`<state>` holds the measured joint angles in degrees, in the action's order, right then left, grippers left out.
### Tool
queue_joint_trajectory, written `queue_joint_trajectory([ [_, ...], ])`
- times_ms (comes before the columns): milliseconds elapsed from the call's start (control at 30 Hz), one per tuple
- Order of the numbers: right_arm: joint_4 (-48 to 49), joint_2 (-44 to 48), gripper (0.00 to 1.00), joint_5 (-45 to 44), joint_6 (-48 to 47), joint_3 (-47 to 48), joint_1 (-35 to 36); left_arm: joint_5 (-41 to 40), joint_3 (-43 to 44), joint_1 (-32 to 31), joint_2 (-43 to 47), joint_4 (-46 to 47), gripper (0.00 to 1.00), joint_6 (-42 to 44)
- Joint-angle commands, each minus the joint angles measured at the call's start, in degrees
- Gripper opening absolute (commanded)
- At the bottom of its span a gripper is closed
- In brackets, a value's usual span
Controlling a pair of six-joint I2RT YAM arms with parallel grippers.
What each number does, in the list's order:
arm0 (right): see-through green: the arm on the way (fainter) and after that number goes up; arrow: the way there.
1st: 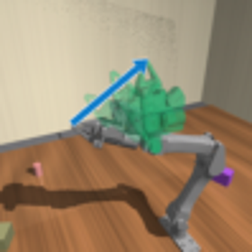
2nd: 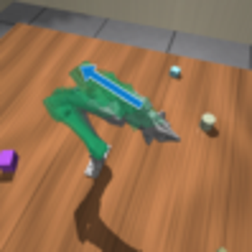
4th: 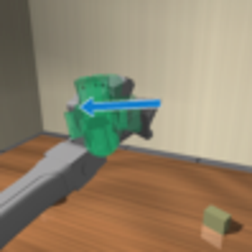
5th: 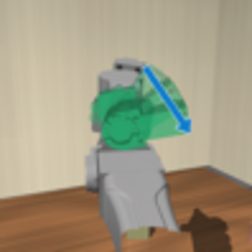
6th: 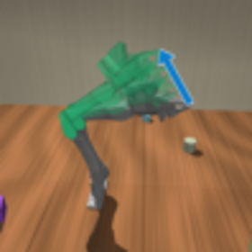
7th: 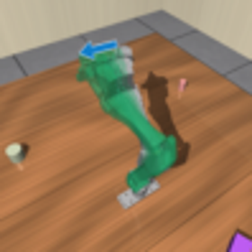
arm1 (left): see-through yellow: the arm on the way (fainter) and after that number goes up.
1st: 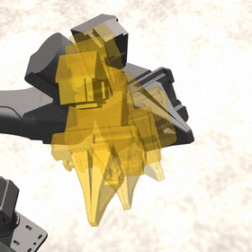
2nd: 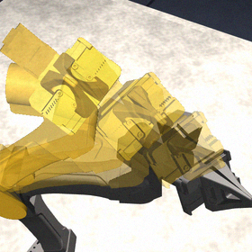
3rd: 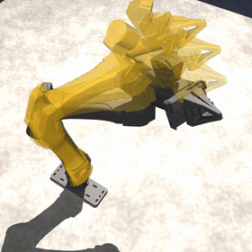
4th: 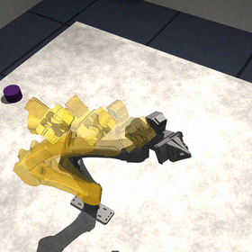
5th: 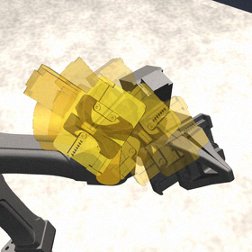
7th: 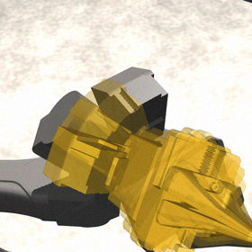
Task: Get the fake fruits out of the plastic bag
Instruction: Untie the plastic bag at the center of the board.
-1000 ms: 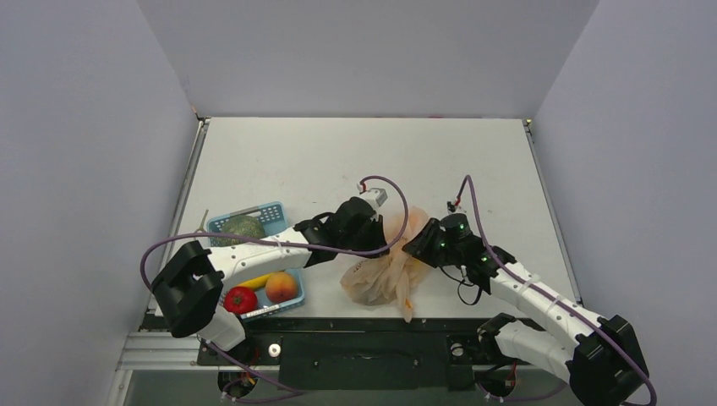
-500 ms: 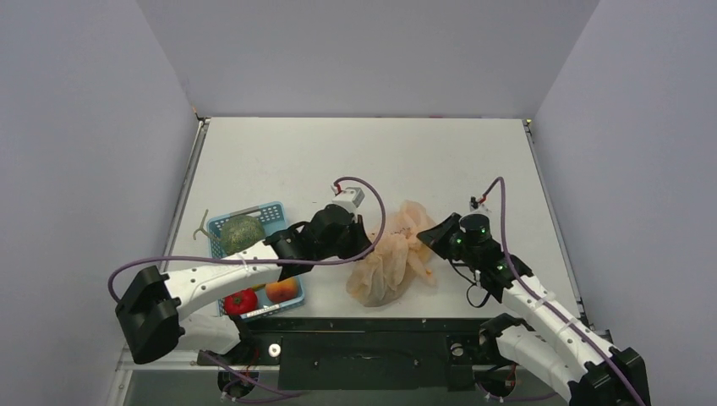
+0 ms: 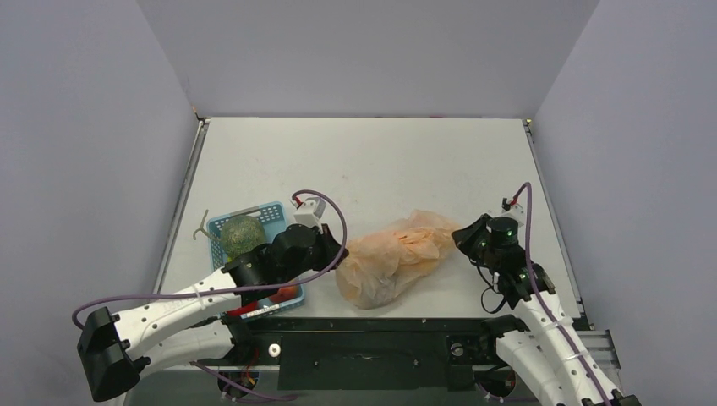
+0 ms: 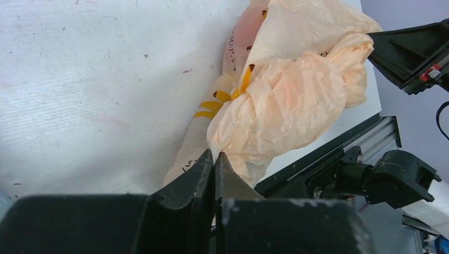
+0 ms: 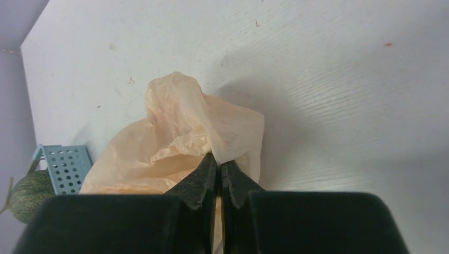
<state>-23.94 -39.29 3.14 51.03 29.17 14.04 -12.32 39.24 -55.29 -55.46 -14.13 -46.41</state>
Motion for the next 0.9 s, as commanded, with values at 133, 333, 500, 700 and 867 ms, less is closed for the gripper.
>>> queue_joint_trajectory([
  [133, -6.3, 2.9, 0.03, -0.4, -18.1, 6.5, -1.0, 2.2, -5.0, 0.5, 7.2, 2.7, 0.0, -2.7],
  [333, -12.3, 3.8, 0.34, -1.5, -21.9, 14.2, 7.2, 5.3, -6.8, 0.7, 8.0, 5.7, 0.0, -3.7],
  [500, -16.2, -4.5, 0.45, -8.0, -24.8, 23.0, 25.0, 5.7, -5.9, 0.7, 6.0, 5.3, 0.0, -3.8],
  [700, -22.6, -17.5, 0.52, -19.7, -26.4, 31.8, 41.1, 5.4, -5.9, 0.8, 6.1, 4.6, 0.0, -4.0],
  [867, -35.0, -29.2, 0.57, -35.6, -21.3, 39.5, 53.4, 5.0, -5.6, 1.1, 6.3, 3.0, 0.0, -4.2],
])
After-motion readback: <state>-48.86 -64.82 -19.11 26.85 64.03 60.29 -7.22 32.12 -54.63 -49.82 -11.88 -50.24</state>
